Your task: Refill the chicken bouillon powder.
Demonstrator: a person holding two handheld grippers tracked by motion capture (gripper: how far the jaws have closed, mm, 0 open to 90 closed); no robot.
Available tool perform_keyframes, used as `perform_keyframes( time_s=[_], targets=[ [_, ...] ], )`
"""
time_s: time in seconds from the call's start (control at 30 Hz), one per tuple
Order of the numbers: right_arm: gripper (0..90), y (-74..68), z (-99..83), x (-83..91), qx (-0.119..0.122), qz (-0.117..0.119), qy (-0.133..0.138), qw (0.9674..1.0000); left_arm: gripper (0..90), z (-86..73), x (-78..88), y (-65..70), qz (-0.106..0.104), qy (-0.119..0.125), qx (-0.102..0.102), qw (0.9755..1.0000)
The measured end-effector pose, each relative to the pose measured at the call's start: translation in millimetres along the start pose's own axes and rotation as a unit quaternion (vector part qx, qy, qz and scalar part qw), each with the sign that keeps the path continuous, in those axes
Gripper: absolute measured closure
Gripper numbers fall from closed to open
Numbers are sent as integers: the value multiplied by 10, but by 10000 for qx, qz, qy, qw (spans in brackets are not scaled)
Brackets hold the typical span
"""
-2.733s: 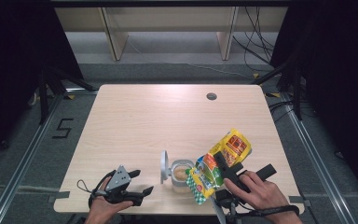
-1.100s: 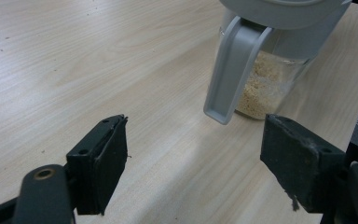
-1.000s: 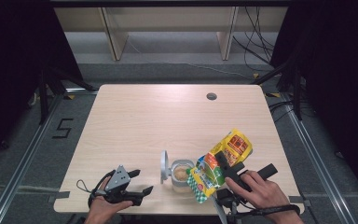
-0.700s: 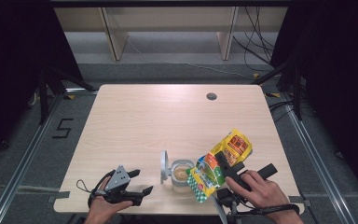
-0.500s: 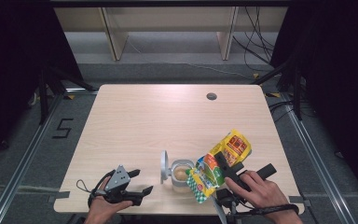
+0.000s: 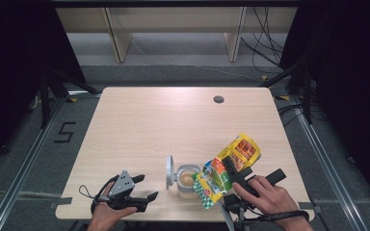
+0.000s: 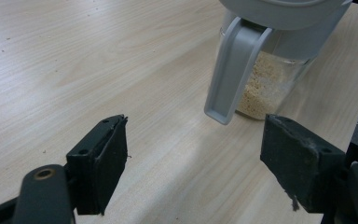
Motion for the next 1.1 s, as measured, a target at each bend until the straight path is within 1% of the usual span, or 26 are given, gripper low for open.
perform_keyframes(
  time_s=[0.07,0.1,0.13,0.27,0.33,0.37,0.4,0.53,0.6,0.7,0.73,0.77,0.8,0.83,0.87,0.9,0.93,1.03,1.07,1.1],
  targets=[
    [546,-9,1,-1,-3,26,23,10000,222,-1,3,2,30,-28,-18,10000],
    [547,2,-7,-4,52,15,66,10000,222,-1,-3,0,2,-16,-29,10000],
    [547,4,-11,-2,49,26,53,10000,222,-3,-4,-3,23,-34,-49,10000],
    [547,11,-15,-1,52,10,42,10000,222,-1,0,-1,11,-23,-30,10000],
    [547,5,-12,-1,59,41,47,10000,222,-3,-3,-1,3,-8,-17,10000],
    [547,5,-14,-1,51,33,51,10000,222,-4,-4,2,8,-4,-11,10000],
    [547,9,-16,-1,50,26,65,10000,222,-3,-2,-3,25,-37,-58,10000],
    [547,5,-27,10,-64,7,3,10000,222,-4,-7,1,6,-13,-17,10000],
    [547,8,-32,11,-78,-10,8,10000,222,-4,-6,0,5,-12,-17,10000],
    [548,12,-32,13,-64,-11,-8,10000,222,-3,-11,2,8,-21,-5,10000],
    [548,9,-23,9,-16,3,-1,10000,222,2,-12,0,-4,-40,-129,9999],
    [548,6,-16,6,2,9,-11,10000,223,-2,-14,14,-6,-36,-17,10000],
    [548,3,-13,4,13,16,-10,10000,222,-1,-14,11,-12,-32,-14,10000],
    [548,9,-13,-2,86,66,31,9999,222,-1,-14,11,-12,-32,-14,10000],
    [548,7,-11,0,87,18,22,10000,222,4,-11,-6,4,3,-125,9999],
    [548,10,-10,2,95,15,20,10000,222,3,-5,-12,9,-21,-149,9999],
    [548,5,-8,4,9,11,18,10000,222,-2,-9,2,4,-17,-15,10000],
    [548,6,-11,-2,26,31,29,10000,222,-2,-15,9,2,1,-3,10000],
    [548,9,-10,-4,80,24,39,10000,222,4,-10,-4,1,-26,-148,9999],
    [548,9,-10,-4,80,24,39,10000,223,4,-10,-4,1,-26,-148,9999]
  ],
)
Point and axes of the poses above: each handheld gripper's, and its own axes: x roughly backward along the jaws, z roughly out of its top, y roughly to its right, the point moved 2 cm from there along -x, roughly forward along the jaws, and after that the axes turned 5 degrees about -y, right-handed, at the moved point
